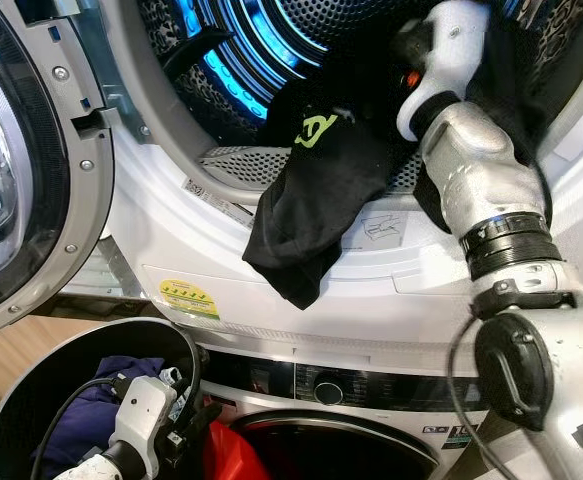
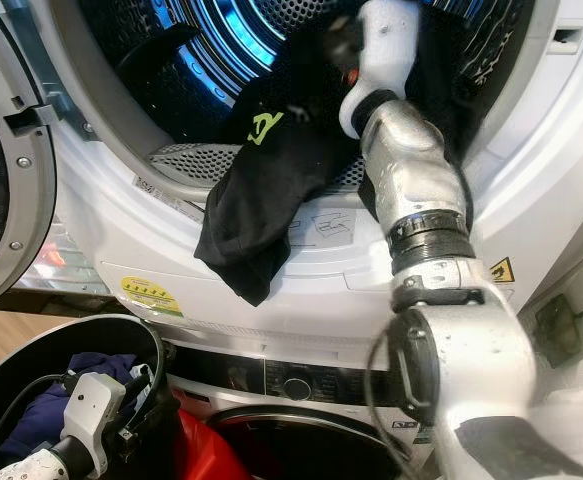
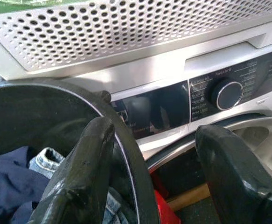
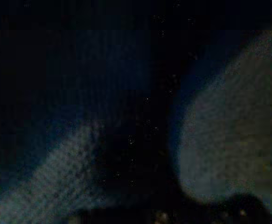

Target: Clothes washing

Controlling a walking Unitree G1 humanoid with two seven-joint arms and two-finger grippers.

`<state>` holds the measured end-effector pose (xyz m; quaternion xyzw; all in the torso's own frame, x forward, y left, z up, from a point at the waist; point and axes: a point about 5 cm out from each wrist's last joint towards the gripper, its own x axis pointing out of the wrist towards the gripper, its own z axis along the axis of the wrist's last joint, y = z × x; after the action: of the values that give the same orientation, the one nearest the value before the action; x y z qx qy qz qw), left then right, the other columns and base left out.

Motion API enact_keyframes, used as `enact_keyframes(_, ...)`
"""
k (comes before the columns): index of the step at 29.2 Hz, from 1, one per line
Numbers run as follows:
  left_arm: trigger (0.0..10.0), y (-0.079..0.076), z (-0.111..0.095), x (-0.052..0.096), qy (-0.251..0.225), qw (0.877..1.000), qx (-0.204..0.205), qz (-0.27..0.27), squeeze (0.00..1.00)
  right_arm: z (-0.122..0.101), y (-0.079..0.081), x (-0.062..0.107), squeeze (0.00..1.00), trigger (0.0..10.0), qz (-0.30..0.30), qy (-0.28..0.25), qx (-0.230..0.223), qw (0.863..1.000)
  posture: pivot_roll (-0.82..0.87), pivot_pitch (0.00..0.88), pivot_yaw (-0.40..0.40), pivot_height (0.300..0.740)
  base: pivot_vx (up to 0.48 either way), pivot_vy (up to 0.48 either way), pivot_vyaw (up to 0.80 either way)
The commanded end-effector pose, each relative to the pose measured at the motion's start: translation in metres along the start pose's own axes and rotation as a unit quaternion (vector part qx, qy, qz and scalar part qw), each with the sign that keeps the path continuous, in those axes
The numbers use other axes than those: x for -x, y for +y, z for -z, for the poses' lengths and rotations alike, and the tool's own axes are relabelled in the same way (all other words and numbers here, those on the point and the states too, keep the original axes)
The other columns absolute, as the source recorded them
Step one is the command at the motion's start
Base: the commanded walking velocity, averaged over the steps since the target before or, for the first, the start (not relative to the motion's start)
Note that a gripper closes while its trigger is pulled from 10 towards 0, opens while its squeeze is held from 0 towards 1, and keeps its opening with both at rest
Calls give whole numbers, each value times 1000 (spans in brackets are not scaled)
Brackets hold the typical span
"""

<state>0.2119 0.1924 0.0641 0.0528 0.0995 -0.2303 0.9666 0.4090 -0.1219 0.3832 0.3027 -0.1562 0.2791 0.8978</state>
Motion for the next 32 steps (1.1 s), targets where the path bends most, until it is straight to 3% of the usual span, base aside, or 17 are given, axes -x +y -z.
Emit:
enact_keyframes(1,10000,2,1,2,6,1000,0,-3,0,-9,2,-3,0,10000,17,-11,-37,999,83,0,111,740,0,0,0)
enact_keyframes(2,10000,2,1,2,6,1000,0,-3,0,-8,-2,-2,0,10000,35,-7,-43,998,83,0,111,740,0,0,0)
enact_keyframes(3,10000,1,1,2,6,1000,1,-2,0,-5,-13,2,0,10000,103,-4,103,989,85,0,111,740,0,0,0)
enact_keyframes(4,10000,1,1,2,6,1000,2,-2,0,-5,-13,2,0,10000,113,-6,146,983,85,0,111,740,0,0,0)
enact_keyframes(5,10000,1,1,2,5,1000,1,-1,0,-2,-11,2,0,10000,102,1,149,984,87,0,112,740,0,0,0)
enact_keyframes(6,10000,0,1,1,5,1000,1,-1,0,-2,9,-1,0,10000,4,-10,9,1000,87,0,112,740,0,0,0)
enact_keyframes(7,10000,0,1,1,5,1000,1,-1,0,-8,24,-1,0,10000,-80,-22,-95,992,87,0,112,740,0,0,0)
enact_keyframes(8,10000,1,1,1,5,1000,1,-1,0,-12,31,1,0,10000,-115,-25,-127,985,90,0,112,740,0,0,0)
enact_keyframes(9,10000,1,1,1,5,1000,1,-1,0,-13,32,1,0,10000,-121,-25,-131,984,90,0,112,740,0,0,0)
enact_keyframes(10,10000,1,1,1,5,1000,1,-1,0,-19,39,5,0,10000,-145,-35,-104,983,90,0,112,740,0,0,0)
enact_keyframes(13,10000,1,0,1,6,1000,1,0,0,-7,25,2,0,10000,-50,9,4,999,87,0,113,740,0,0,0)
enact_keyframes(15,10000,2,1,1,7,1000,0,0,0,-7,14,5,0,10000,-7,-3,-53,999,85,0,112,740,0,0,0)
enact_keyframes(20,10000,2,1,1,8,1000,1,0,0,0,-2,15,0,10000,67,23,-29,997,73,0,111,740,0,0,0)
enact_keyframes(23,10000,3,1,0,8,1000,0,0,0,7,-2,18,0,10000,71,31,-28,997,65,0,112,740,0,0,0)
enact_keyframes(25,10000,4,-5,-4,1,1000,-6,4,0,28,-7,24,0,10000,102,51,-33,993,64,0,113,740,0,0,0)
enact_keyframes(26,10000,4,-5,-4,1,1000,-6,4,0,28,-7,24,0,10000,102,51,-33,993,64,0,113,740,0,0,0)
enact_keyframes(32,10000,1,-31,-6,-11,997,-20,79,0,54,-14,32,0,10000,139,86,-40,986,78,0,111,740,0,0,0)
